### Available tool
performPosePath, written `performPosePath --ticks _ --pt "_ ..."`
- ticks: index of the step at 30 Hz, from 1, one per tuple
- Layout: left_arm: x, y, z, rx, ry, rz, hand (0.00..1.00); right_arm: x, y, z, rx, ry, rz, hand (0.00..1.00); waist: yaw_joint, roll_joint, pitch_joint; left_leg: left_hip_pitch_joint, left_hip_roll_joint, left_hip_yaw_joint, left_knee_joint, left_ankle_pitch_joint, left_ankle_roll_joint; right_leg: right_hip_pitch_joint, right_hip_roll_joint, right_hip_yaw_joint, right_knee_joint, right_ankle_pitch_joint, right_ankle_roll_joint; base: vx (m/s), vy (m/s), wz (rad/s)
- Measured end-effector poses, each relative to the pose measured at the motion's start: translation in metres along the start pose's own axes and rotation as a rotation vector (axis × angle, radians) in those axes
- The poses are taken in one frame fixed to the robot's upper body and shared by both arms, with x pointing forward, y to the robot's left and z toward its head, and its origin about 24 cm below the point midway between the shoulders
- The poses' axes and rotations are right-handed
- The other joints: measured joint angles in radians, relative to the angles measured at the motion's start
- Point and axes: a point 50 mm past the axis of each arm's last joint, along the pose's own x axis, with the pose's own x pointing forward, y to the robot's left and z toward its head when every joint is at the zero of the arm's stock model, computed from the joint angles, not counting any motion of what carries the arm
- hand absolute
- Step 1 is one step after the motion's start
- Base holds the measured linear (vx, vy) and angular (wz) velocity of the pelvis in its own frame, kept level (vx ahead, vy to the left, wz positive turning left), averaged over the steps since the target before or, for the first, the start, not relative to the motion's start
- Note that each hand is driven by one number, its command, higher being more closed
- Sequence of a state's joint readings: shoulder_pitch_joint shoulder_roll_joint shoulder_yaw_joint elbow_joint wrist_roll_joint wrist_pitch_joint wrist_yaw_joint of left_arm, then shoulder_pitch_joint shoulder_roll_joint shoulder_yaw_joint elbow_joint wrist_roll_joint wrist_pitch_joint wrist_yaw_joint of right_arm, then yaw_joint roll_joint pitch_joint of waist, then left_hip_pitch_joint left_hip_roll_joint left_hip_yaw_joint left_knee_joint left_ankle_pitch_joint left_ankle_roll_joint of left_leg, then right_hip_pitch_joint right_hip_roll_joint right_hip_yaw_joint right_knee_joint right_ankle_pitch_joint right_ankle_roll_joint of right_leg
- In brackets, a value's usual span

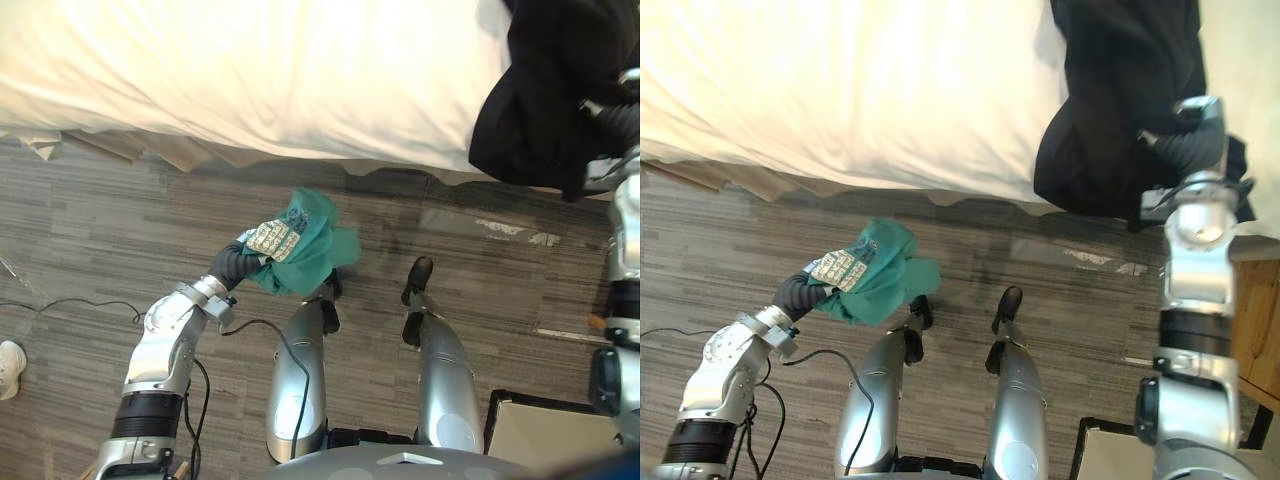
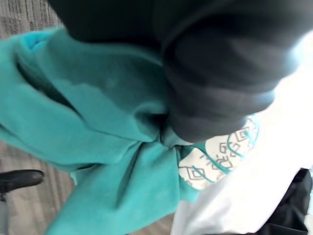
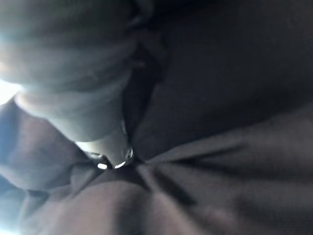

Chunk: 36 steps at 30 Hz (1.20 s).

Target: Tidy the bed and pick cloth on bed and put in laundry

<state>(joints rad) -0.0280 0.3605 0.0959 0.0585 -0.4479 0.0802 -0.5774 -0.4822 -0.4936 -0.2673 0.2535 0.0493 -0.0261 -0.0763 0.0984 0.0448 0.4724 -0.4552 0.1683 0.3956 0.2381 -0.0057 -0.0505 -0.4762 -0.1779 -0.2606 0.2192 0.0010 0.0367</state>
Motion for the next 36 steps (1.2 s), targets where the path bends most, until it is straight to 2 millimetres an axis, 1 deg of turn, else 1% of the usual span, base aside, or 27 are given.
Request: performPosePath --ticks 1,2,3,4,5,6,7,8,10,11,12,13,14,16,17,20,23,24,25,27,30,32,33,34,35,36 --pt "0.000 -0.004 -0.005 -0.021 0.001 0.006 1.00 -0.013 0.007 -0.018 0.043 0.062 0.009 1.00 0.000 0.000 -0.019 0.017 -0.003 0.004 -0.013 0.003 0.005 0.006 -0.002 0.001 0.008 -0.007 -0.003 0.00 0.000 0.00" --pt "0.001 -0.007 -0.008 -0.038 0.002 0.011 1.00 -0.027 0.015 -0.035 0.092 0.126 0.018 1.00 -0.001 0.004 -0.023 0.042 -0.005 0.004 -0.021 0.004 0.005 0.025 -0.003 0.000 0.012 -0.014 -0.004 0.00 0.000 0.00" --pt "0.002 -0.010 -0.011 -0.048 0.005 0.014 1.00 -0.037 0.020 -0.046 0.132 0.167 0.020 1.00 -0.001 0.006 -0.024 0.060 -0.007 0.006 -0.029 0.006 0.005 0.039 -0.003 0.001 0.016 -0.018 -0.005 0.00 0.000 0.00" --pt "0.002 -0.014 -0.016 -0.071 0.009 0.024 1.00 -0.054 0.029 -0.062 0.188 0.235 0.022 1.00 -0.004 0.009 -0.027 0.092 -0.011 0.009 -0.039 0.006 0.005 0.060 -0.007 0.003 0.028 -0.032 -0.004 0.00 0.000 0.00" --pt "0.001 -0.017 -0.021 -0.094 0.016 0.043 1.00 -0.070 0.037 -0.074 0.227 0.285 0.027 1.00 -0.009 0.011 -0.029 0.122 -0.015 0.011 -0.051 0.007 0.004 0.081 -0.009 0.004 0.036 -0.041 -0.004 0.00 0.000 0.00" --pt "-0.001 -0.019 -0.025 -0.106 0.024 0.058 1.00 -0.080 0.042 -0.081 0.240 0.315 0.035 1.00 -0.013 0.011 -0.029 0.141 -0.016 0.015 -0.058 0.007 0.004 0.094 -0.009 0.007 0.039 -0.045 -0.005 0.02 -0.009 -0.09" --pt "-0.004 -0.022 -0.032 -0.129 0.040 0.085 1.00 -0.098 0.049 -0.091 0.267 0.365 0.043 1.00 -0.017 0.010 -0.032 0.172 -0.017 0.026 -0.070 0.007 0.004 0.115 -0.008 0.014 0.040 -0.050 -0.003 0.02 -0.005 -0.13" --pt "-0.006 -0.024 -0.036 -0.141 0.051 0.100 1.00 -0.106 0.052 -0.096 0.290 0.389 0.042 1.00 -0.021 0.009 -0.038 0.184 -0.019 0.032 -0.078 0.008 0.003 0.121 -0.008 0.017 0.040 -0.052 -0.003 0.05 0.001 -0.18" --pt "-0.016 -0.029 -0.060 -0.175 0.132 0.159 1.00 -0.140 0.055 -0.112 0.382 0.475 0.008 1.00 -0.034 0.009 -0.053 0.260 -0.028 0.050 -0.121 0.014 -0.001 0.168 -0.006 0.034 0.035 -0.058 0.006 0.06 0.010 -0.23" --pt "-0.023 -0.032 -0.079 -0.225 0.181 0.200 1.00 -0.159 0.055 -0.122 0.408 0.522 0.000 1.00 -0.035 0.007 -0.085 0.288 -0.030 0.062 -0.140 0.014 -0.002 0.189 -0.001 0.041 0.024 -0.060 0.008 0.08 0.011 -0.23" --pt "-0.030 -0.034 -0.092 -0.259 0.220 0.229 1.00 -0.172 0.055 -0.128 0.419 0.557 -0.001 1.00 -0.039 0.004 -0.113 0.304 -0.031 0.066 -0.154 0.014 -0.004 0.202 0.002 0.042 0.013 -0.061 0.010 0.09 0.007 -0.15" --pt "-0.038 -0.038 -0.107 -0.296 0.271 0.256 1.00 -0.188 0.056 -0.135 0.416 0.601 0.002 1.00 -0.046 0.001 -0.141 0.328 -0.032 0.067 -0.170 0.014 -0.006 0.227 0.006 0.040 -0.001 -0.063 0.012 0.14 0.004 -0.05" --pt "-0.050 -0.044 -0.125 -0.331 0.334 0.287 1.00 -0.207 0.059 -0.142 0.449 0.651 0.018 1.00 -0.054 -0.003 -0.171 0.367 -0.033 0.067 -0.192 0.018 -0.012 0.265 0.013 0.037 -0.022 -0.063 0.014 0.16 -0.004 -0.02" --pt "-0.066 -0.051 -0.147 -0.380 0.415 0.325 1.00 -0.239 0.060 -0.152 0.499 0.737 0.020 1.00 -0.059 -0.011 -0.220 0.423 -0.032 0.067 -0.225 0.023 -0.020 0.327 0.024 0.028 -0.059 -0.062 0.016 0.16 -0.008 0.00" --pt "-0.077 -0.055 -0.158 -0.411 0.451 0.371 1.00 -0.256 0.064 -0.154 0.559 0.776 0.018 1.00 -0.060 -0.020 -0.258 0.458 -0.031 0.068 -0.250 0.027 -0.026 0.366 0.033 0.025 -0.087 -0.060 0.018 0.12 -0.009 0.01" --pt "-0.101 -0.060 -0.173 -0.451 0.501 0.466 1.00 -0.281 0.071 -0.154 0.645 0.826 0.037 1.00 -0.062 -0.033 -0.324 0.542 -0.031 0.086 -0.303 0.035 -0.039 0.440 0.047 0.023 -0.130 -0.058 0.022 0.11 -0.009 -0.07" --pt "-0.118 -0.061 -0.183 -0.481 0.516 0.565 1.00 -0.293 0.077 -0.154 0.669 0.856 0.084 1.00 -0.064 -0.036 -0.367 0.601 -0.033 0.092 -0.335 0.040 -0.047 0.506 0.055 0.018 -0.161 -0.057 0.025 0.03 -0.001 -0.04" --pt "-0.119 -0.060 -0.183 -0.485 0.508 0.579 1.00 -0.295 0.079 -0.155 0.669 0.862 0.098 1.00 -0.066 -0.037 -0.369 0.614 -0.033 0.092 -0.335 0.040 -0.047 0.523 0.055 0.013 -0.169 -0.056 0.026 0.00 0.002 0.11" --pt "-0.119 -0.058 -0.182 -0.480 0.492 0.600 1.00 -0.298 0.082 -0.155 0.665 0.875 0.122 1.00 -0.071 -0.040 -0.376 0.625 -0.033 0.092 -0.338 0.039 -0.047 0.541 0.055 0.006 -0.176 -0.056 0.026 -0.04 -0.004 0.13" --pt "-0.118 -0.057 -0.180 -0.481 0.457 0.624 1.00 -0.301 0.086 -0.155 0.643 0.883 0.171 1.00 -0.073 -0.037 -0.391 0.634 -0.033 0.091 -0.340 0.039 -0.047 0.558 0.056 0.000 -0.185 -0.055 0.028 -0.04 -0.007 0.08" --pt "-0.117 -0.058 -0.179 -0.522 0.411 0.662 1.00 -0.306 0.096 -0.152 0.600 0.896 0.260 1.00 -0.079 -0.024 -0.403 0.655 -0.032 0.088 -0.341 0.038 -0.049 0.581 0.056 -0.003 -0.187 -0.055 0.029 -0.03 -0.006 0.02" --pt "-0.109 -0.061 -0.172 -0.589 0.327 0.687 1.00 -0.316 0.107 -0.145 0.597 0.905 0.359 1.00 -0.080 -0.019 -0.409 0.666 -0.033 0.075 -0.340 0.032 -0.048 0.594 0.052 -0.013 -0.177 -0.066 0.034 -0.05 -0.009 0.14" --pt "-0.105 -0.062 -0.168 -0.589 0.303 0.687 1.00 -0.320 0.109 -0.143 0.598 0.904 0.387 1.00 -0.081 -0.020 -0.409 0.665 -0.035 0.065 -0.340 0.029 -0.050 0.594 0.048 -0.022 -0.166 -0.073 0.035 -0.04 -0.002 0.37" --pt "-0.097 -0.064 -0.161 -0.590 0.261 0.682 1.00 -0.325 0.113 -0.136 0.600 0.901 0.423 1.00 -0.081 -0.027 -0.405 0.665 -0.043 0.046 -0.340 0.020 -0.047 0.589 0.031 -0.043 -0.121 -0.099 0.039 0.00 0.012 0.65" --pt "-0.091 -0.069 -0.155 -0.583 0.232 0.676 1.00 -0.331 0.116 -0.130 0.606 0.900 0.454 1.00 -0.088 -0.041 -0.397 0.669 -0.057 0.023 -0.339 0.016 -0.042 0.581 -0.003 -0.071 -0.044 -0.141 0.052 0.00 0.017 0.80" --pt "-0.087 -0.071 -0.152 -0.580 0.222 0.668 1.00 -0.334 0.117 -0.127 0.610 0.902 0.464 1.00 -0.092 -0.048 -0.395 0.669 -0.066 0.012 -0.335 0.015 -0.040 0.576 -0.026 -0.086 0.001 -0.166 0.058 0.01 0.021 0.95"
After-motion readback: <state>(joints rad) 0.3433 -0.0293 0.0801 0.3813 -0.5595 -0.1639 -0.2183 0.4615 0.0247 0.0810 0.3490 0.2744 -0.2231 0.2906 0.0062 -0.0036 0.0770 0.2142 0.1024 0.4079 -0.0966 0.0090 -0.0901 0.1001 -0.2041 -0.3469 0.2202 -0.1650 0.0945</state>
